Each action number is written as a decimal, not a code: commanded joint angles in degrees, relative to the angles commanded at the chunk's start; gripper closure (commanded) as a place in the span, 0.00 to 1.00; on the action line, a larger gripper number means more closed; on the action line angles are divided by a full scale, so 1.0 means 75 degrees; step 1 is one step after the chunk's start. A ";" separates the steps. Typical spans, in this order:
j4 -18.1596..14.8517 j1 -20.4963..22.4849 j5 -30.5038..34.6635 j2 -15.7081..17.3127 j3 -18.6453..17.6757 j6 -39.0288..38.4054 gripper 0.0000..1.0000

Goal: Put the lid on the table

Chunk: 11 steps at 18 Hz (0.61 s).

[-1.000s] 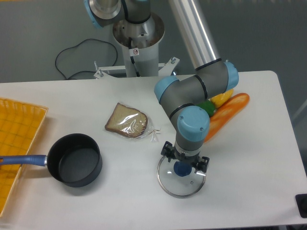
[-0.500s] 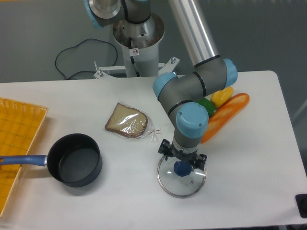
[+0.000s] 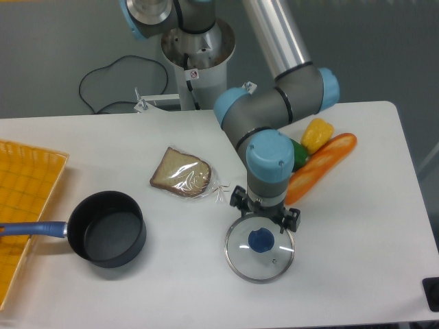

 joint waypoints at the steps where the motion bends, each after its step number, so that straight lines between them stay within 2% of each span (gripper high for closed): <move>1: -0.0281 0.0024 0.0046 0.0094 0.0024 0.0362 0.00; 4: -0.0693 0.0071 0.0070 0.0340 0.0165 0.1687 0.00; 9: -0.0729 0.0071 0.0000 0.0481 0.0165 0.1946 0.00; 11: -0.0822 0.0071 0.0070 0.0470 0.0165 0.2600 0.00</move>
